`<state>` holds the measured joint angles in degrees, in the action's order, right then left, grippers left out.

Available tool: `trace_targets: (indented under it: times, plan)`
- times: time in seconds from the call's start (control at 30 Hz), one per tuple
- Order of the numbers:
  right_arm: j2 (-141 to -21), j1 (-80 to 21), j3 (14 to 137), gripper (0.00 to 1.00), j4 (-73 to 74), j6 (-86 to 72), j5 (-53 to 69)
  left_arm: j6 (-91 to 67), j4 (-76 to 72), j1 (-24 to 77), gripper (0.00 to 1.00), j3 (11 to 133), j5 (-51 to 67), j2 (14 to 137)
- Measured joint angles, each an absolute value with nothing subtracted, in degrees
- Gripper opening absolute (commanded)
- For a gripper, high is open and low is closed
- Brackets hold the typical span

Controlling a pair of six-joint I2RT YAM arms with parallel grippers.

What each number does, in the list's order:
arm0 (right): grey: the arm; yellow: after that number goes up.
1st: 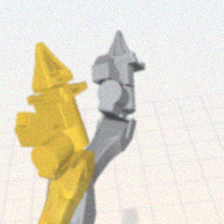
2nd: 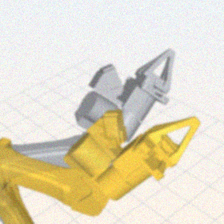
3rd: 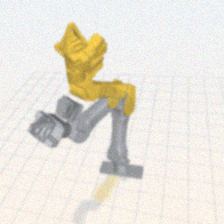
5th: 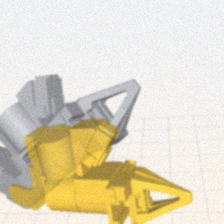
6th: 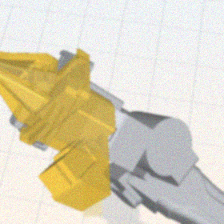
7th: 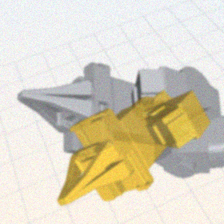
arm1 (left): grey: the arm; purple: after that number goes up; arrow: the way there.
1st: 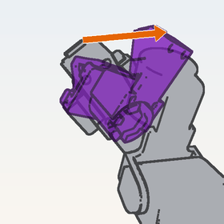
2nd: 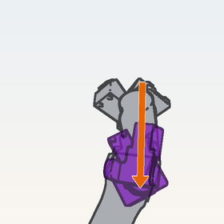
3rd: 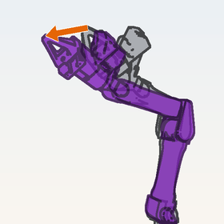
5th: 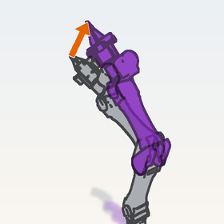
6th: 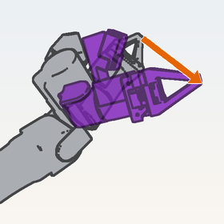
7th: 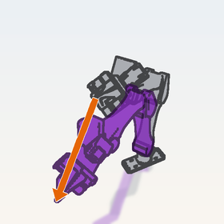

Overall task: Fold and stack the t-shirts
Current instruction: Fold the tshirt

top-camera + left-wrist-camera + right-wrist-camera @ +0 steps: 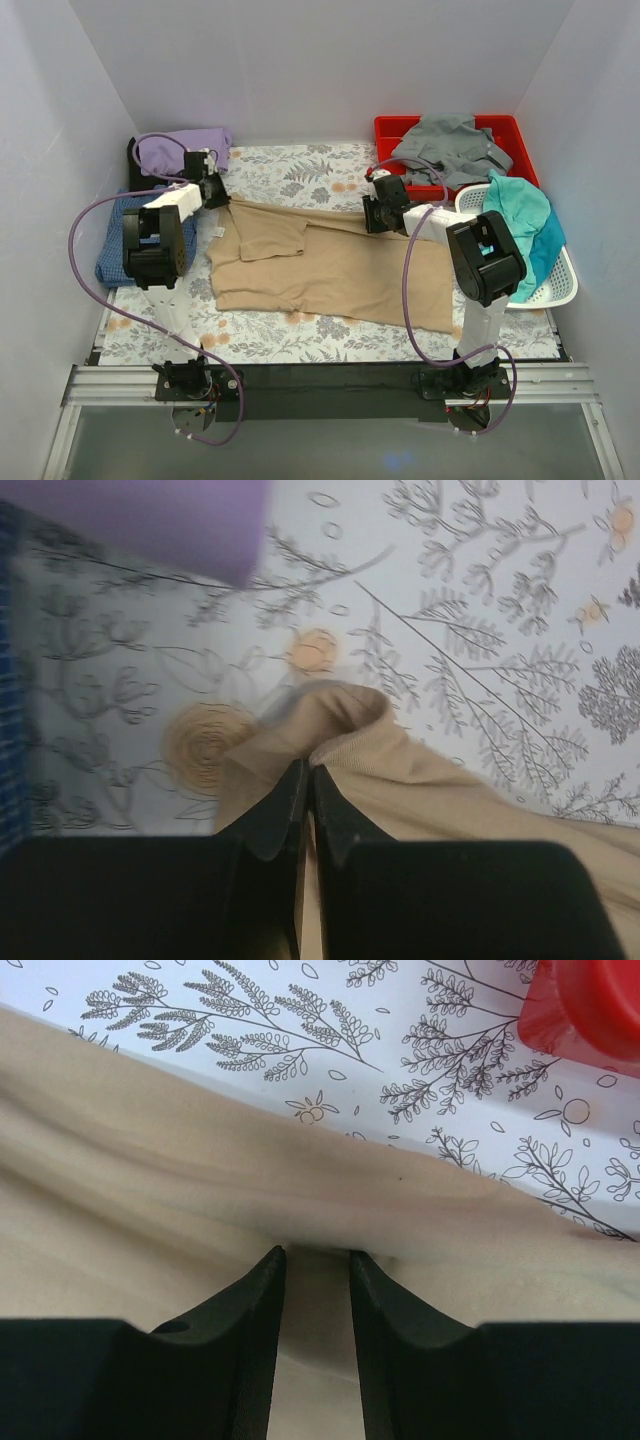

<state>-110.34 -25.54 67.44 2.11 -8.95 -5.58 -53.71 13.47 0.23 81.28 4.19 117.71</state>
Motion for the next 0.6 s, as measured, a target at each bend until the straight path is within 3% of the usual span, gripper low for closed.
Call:
trace_targets:
  times: [0.17, 0.2, 0.23, 0.27, 0.33, 0.6]
  plan:
    - [-110.43, -25.26, 67.22, 0.39, 1.10, -9.13, -5.26, -55.07, 13.54, -4.43, 0.00, 81.28, 6.33, 117.45]
    - [-110.52, -25.26, 67.22, 0.39, 0.91, -9.10, -5.08, -55.27, 13.63, -4.73, 0.05, 81.28, 6.76, 117.45]
    - [-110.52, -25.26, 67.22, 0.39, 0.89, -9.04, -4.93, -55.33, 13.61, -4.78, 0.21, 81.28, 7.11, 117.45]
    - [-110.52, -25.21, 67.22, 0.39, 0.86, -8.95, -4.75, -55.46, 13.54, -4.56, 0.30, 81.28, 7.79, 117.45]
    - [-110.52, -25.10, 67.22, 0.39, 0.86, -8.69, -4.36, -55.55, 13.41, -4.25, 0.41, 81.30, 8.73, 117.45]
    - [-108.55, -24.49, 65.58, 0.40, 1.21, -6.70, -0.78, -57.41, 13.19, -5.06, 0.44, 84.64, 13.91, 116.27]
